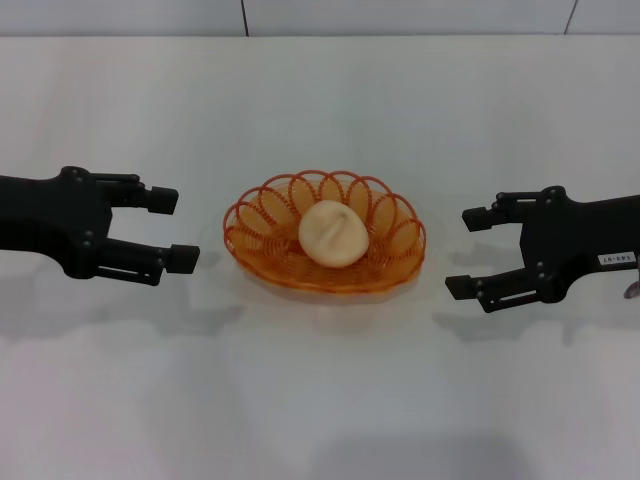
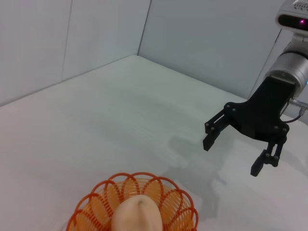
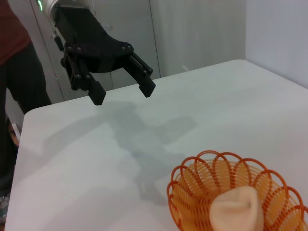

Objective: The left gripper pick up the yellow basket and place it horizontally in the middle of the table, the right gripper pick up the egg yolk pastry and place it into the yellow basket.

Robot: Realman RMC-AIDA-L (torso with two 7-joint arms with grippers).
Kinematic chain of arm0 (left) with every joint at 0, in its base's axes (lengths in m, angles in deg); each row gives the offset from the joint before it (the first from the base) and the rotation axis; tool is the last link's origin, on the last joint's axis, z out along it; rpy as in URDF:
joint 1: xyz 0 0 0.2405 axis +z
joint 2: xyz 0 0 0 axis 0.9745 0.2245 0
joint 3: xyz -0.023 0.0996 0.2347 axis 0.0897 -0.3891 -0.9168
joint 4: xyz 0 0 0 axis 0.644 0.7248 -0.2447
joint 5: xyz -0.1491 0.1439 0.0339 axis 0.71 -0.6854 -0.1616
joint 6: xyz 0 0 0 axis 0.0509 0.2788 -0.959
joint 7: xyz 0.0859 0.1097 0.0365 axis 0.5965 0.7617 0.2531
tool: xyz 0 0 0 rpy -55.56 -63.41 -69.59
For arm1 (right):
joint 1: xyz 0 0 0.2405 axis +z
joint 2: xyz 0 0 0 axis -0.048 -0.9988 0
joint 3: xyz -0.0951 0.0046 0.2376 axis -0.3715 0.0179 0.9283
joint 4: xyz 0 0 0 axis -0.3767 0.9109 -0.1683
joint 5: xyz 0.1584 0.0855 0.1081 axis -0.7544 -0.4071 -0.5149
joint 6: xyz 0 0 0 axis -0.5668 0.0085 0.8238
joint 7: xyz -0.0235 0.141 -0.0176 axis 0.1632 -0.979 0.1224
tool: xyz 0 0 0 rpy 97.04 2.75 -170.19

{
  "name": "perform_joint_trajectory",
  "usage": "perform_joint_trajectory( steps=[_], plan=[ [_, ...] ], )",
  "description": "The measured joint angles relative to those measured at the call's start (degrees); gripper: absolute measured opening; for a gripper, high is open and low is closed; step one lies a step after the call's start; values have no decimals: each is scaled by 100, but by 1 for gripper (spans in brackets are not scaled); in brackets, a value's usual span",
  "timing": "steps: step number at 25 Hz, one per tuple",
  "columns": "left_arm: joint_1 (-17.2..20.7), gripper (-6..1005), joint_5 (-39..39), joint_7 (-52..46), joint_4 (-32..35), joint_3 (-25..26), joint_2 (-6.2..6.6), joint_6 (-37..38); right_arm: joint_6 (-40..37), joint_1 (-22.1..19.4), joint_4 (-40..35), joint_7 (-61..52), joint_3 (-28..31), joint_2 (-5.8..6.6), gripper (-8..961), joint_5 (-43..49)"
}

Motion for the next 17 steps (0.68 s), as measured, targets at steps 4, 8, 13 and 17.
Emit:
perform_joint_trajectory(
  steps=[4,8,13,17],
  plan=[
    [-32,860,-6,5,-11,0,0,3,-3,0,0,0,0,0,859,-7],
    [-50,860,-9,-8,0,0,1,5,-4,0,0,2,0,0,859,-8],
    [-51,860,-14,-17,-10,0,1,5,-4,0,24,17,0,0,859,-14],
    [-50,860,-8,-17,-13,0,1,4,-4,0,45,31,0,0,859,-16]
  ],
)
